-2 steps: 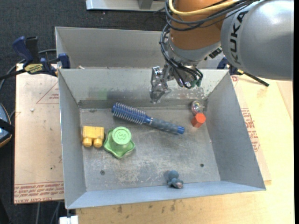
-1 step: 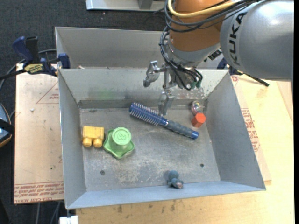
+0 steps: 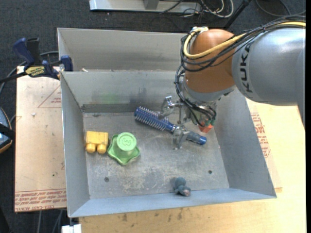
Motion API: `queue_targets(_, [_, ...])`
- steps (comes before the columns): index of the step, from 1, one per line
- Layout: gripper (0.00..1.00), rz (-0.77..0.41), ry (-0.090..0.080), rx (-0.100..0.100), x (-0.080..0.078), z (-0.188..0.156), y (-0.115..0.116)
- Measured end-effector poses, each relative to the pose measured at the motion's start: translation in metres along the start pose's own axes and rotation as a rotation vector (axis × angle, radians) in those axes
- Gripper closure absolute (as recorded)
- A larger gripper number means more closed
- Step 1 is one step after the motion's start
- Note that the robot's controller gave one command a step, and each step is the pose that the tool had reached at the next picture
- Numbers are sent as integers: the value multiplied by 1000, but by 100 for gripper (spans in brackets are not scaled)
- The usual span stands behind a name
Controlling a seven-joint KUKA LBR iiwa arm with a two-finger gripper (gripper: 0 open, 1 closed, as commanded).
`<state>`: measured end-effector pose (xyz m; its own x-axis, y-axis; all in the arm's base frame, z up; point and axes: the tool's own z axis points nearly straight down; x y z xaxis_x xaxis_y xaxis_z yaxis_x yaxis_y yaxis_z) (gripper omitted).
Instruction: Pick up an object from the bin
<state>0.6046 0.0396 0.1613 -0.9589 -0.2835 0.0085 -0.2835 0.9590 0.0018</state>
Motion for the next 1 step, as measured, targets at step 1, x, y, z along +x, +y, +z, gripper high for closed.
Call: queue_targets(1, [0,59,-8,0,-44,79,-20])
